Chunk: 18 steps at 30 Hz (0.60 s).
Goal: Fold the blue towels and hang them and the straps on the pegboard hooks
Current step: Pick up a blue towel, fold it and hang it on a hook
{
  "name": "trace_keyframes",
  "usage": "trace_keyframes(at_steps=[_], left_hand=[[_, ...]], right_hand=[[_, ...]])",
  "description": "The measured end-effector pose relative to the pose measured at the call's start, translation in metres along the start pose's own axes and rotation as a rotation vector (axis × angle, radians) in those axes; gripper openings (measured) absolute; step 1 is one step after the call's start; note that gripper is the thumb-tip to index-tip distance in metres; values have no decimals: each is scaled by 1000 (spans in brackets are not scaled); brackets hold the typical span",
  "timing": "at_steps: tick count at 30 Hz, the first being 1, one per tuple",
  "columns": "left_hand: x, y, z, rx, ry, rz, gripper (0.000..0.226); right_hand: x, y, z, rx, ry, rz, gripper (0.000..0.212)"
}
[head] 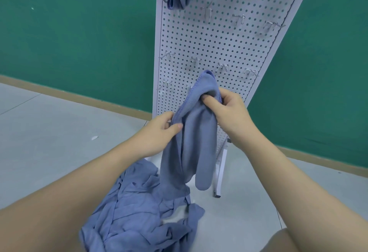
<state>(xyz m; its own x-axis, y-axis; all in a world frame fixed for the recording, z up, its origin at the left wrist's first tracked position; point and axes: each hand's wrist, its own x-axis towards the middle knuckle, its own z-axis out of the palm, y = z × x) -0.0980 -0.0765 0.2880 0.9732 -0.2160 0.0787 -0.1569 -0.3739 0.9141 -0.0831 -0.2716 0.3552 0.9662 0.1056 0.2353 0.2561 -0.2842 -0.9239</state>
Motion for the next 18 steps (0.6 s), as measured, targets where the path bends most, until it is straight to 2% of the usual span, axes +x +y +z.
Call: trace_keyframes(at_steps=[4,8,10,13,14,16,18], left_hand=[[2,5,-1,-232,84,-26,15],[-2,12,-5,-243,45,-76,33],[-6,15,-8,-185,-48,-88,31],[-12,16,-12,37,-168,-125,28],[-13,15,-14,88,-204,-153,33],[-14,14,-18,169,-256,-207,57],[-14,12,-20,190,-270,-241,61]], right_hand=[[2,6,0,-37,36,12,26],[7,11,-6,-48,174,65,18],[8,12,-8,-47,204,76,18],[9,14,-12,-60,233,82,18],[10,14,-14,-67,242,81,18],[10,17,-19,-68,259,83,18],[10,21,-25,-70,276,95,20]])
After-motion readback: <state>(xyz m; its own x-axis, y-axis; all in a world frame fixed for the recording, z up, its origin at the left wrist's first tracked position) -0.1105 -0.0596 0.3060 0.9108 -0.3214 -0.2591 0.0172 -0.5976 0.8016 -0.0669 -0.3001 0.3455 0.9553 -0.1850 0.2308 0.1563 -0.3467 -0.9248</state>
